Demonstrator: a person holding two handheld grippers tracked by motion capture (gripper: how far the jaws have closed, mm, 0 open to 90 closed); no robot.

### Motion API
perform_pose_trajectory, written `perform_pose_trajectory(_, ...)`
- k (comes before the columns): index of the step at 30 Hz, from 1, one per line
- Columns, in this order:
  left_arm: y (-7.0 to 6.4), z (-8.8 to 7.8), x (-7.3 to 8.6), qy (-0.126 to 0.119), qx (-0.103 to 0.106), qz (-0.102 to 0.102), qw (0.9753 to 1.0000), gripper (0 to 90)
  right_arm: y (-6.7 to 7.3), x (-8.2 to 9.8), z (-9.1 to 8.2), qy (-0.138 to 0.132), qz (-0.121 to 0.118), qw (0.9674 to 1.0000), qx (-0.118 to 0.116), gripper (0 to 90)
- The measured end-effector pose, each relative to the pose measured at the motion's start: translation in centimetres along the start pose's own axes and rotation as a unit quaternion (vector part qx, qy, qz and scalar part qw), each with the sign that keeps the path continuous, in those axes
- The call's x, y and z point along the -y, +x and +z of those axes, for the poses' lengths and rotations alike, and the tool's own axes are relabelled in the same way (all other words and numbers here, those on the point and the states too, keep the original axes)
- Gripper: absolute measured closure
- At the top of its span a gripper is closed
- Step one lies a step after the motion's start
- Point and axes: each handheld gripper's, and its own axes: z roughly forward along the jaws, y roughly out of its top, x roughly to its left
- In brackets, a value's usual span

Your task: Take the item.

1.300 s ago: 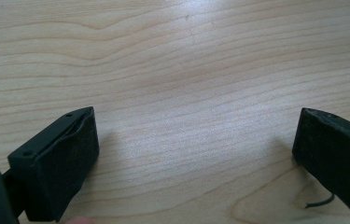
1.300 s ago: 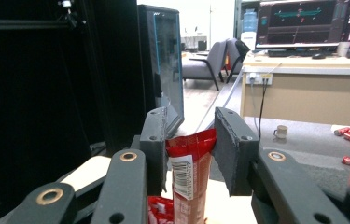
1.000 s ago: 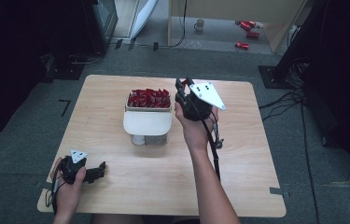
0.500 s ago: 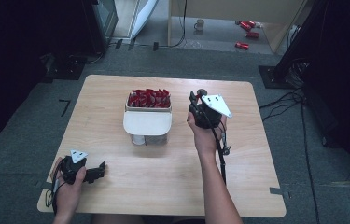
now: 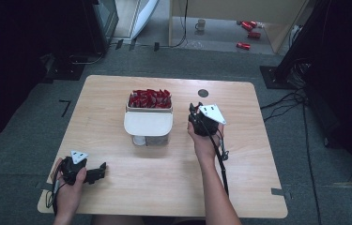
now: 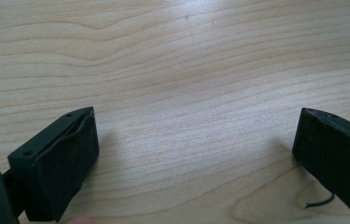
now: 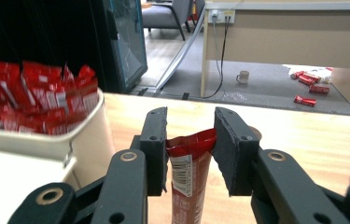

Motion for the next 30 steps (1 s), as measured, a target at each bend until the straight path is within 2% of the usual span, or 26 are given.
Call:
perform_pose_trajectory(3, 0.0, 0.0, 0.0, 0.0, 0.0, -0.001, 1.0, 0.8, 0.1, 0.6, -0.2, 0.006, -0.006, 1.0, -0.001, 67.2)
perform_pose_trajectory(4, 0.0, 0.0, 0.0, 0.0, 0.0, -0.001, 1.0, 0.8, 0.1, 1.0, -0.7, -0.002, -0.016, 0.9998, -0.009, 67.2)
perform_pose_trajectory(6, 0.0, 0.0, 0.0, -0.001, 0.0, -0.001, 1.0, 0.8, 0.1, 1.2, -1.1, -0.003, -0.019, 0.9998, -0.009, 67.1)
perform_pose_trajectory(10, 0.0, 0.0, 0.0, 0.0, 0.0, 0.0, 1.0, 0.8, 0.0, 2.3, -2.9, -0.005, -0.022, 0.9997, -0.012, 67.1)
perform_pose_trajectory(12, 0.0, 0.0, 0.0, 0.0, 0.0, 0.0, 1.0, 0.8, -0.1, 2.6, -3.3, 0.001, -0.02, 0.9997, -0.012, 67.1)
perform_pose_trajectory(16, 0.0, 0.0, 0.0, 0.0, 0.0, 0.0, 1.0, 0.8, -0.7, 5.0, -4.2, 0.027, -0.011, 0.9995, -0.01, 67.1)
perform_pose_trajectory(19, 0.0, 0.0, 0.0, 0.0, 0.0, 0.0, 1.0, 0.8, -0.8, 6.4, -4.3, 0.047, -0.006, 0.9989, -0.009, 67.1)
perform_pose_trajectory(20, 0.0, 0.0, 0.0, 0.0, 0.0, 0.0, 1.0, 0.8, -0.8, 6.4, -4.3, 0.047, -0.006, 0.9989, -0.009, 67.1)
perform_pose_trajectory(21, 0.0, 0.0, 0.0, 0.0, 0.0, 0.0, 1.0, 0.8, -0.8, 7.3, -4.3, 0.057, -0.005, 0.9983, -0.009, 67.1)
perform_pose_trajectory(25, 0.0, 0.0, 0.0, 0.0, 0.0, 0.0, 1.0, 0.8, -0.8, 8.4, -4.5, 0.077, 0.001, 0.997, -0.011, 67.0)
perform_pose_trajectory(30, 0.0, 0.0, 0.0, 0.0, 0.0, 0.0, 1.0, 0.8, -0.9, 9.4, -4.9, 0.098, -0.003, 0.9952, -0.007, 67.0)
